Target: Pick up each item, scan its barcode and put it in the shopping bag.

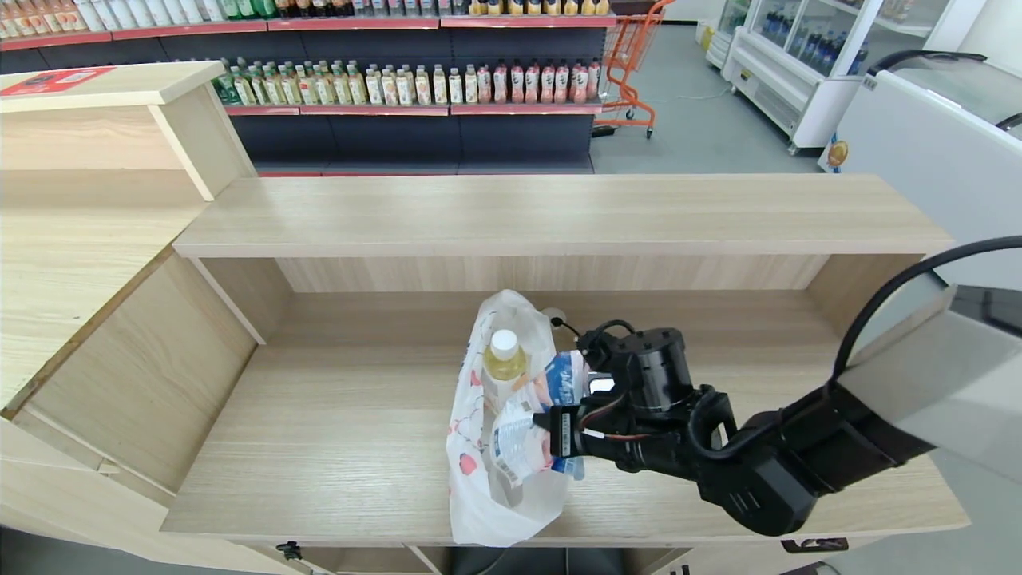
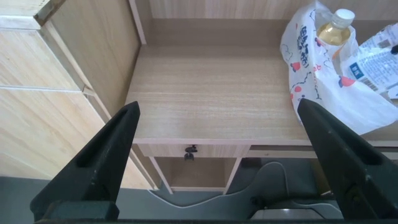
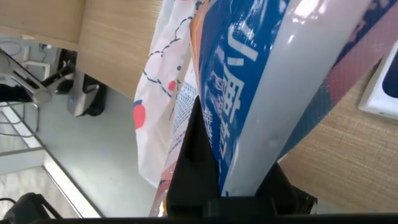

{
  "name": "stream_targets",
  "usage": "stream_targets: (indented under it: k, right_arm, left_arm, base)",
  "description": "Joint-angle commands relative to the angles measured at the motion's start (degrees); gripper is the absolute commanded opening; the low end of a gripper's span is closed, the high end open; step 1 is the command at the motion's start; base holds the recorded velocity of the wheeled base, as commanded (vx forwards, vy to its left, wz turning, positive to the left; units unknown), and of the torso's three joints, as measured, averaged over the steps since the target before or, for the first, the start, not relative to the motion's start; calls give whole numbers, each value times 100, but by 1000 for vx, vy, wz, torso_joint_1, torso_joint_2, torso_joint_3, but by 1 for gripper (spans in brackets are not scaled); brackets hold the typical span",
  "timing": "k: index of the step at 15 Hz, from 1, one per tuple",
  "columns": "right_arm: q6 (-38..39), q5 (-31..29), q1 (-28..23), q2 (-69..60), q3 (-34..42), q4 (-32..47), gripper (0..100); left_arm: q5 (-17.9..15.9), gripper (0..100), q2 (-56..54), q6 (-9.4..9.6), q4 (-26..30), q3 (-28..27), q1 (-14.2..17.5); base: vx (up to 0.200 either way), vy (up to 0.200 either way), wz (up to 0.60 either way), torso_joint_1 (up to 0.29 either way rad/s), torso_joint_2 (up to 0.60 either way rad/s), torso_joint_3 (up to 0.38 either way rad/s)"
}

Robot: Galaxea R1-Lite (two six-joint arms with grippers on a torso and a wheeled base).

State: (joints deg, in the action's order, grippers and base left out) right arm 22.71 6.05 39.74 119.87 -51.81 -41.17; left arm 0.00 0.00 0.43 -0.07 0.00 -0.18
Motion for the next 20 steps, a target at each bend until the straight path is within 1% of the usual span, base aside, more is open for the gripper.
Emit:
stream_targets:
  k: [1,5,8,9,10,13,15,16,18,19,20]
  right_arm:
    - [-302,-112,-10,643,-312,-49,0]
    - [-355,-183,86,1100,-866,-84,0]
    - [-364,-209,157,1188,-910,-190,0]
    - [-320,-209,174,1144,-998,-251,100]
    - [-241,-200,174,1056,-1050,-374,100]
    - [392,-139,139,335,-883,-348,100]
    - [418,-69,86,-183,-602,-357,100]
    - [418,-60,-28,-570,-330,-348,100]
    - [383,-77,-502,-1467,523,-339,100]
    - [251,-104,-880,-2020,945,-269,100]
    - [-294,-130,-1434,-2723,1384,56,100]
  left_arm:
    - [0,100,9,1,-1,0,1]
    - [0,100,0,-8,-1,0,1]
    - [0,100,0,1,-1,0,1]
    - [0,100,9,1,-1,0,1]
    - [0,100,0,-8,-1,0,1]
    - [0,100,0,-8,-1,0,1]
    - [0,100,0,-8,-1,0,1]
    - [0,100,0,-8,-1,0,1]
    - [0,100,9,1,-1,0,1]
    - [0,100,0,-8,-1,0,1]
    - [0,100,0,1,-1,0,1]
  base:
    - [0,0,0,0,0,0]
    - [0,0,0,0,0,0]
    - [0,0,0,0,0,0]
    - [0,0,0,0,0,0]
    - [0,0,0,0,0,0]
    - [0,0,0,0,0,0]
    - [0,0,0,0,0,0]
    - [0,0,0,0,0,0]
    - [0,0,0,0,0,0]
    - [0,0,0,0,0,0]
    - [0,0,0,0,0,0]
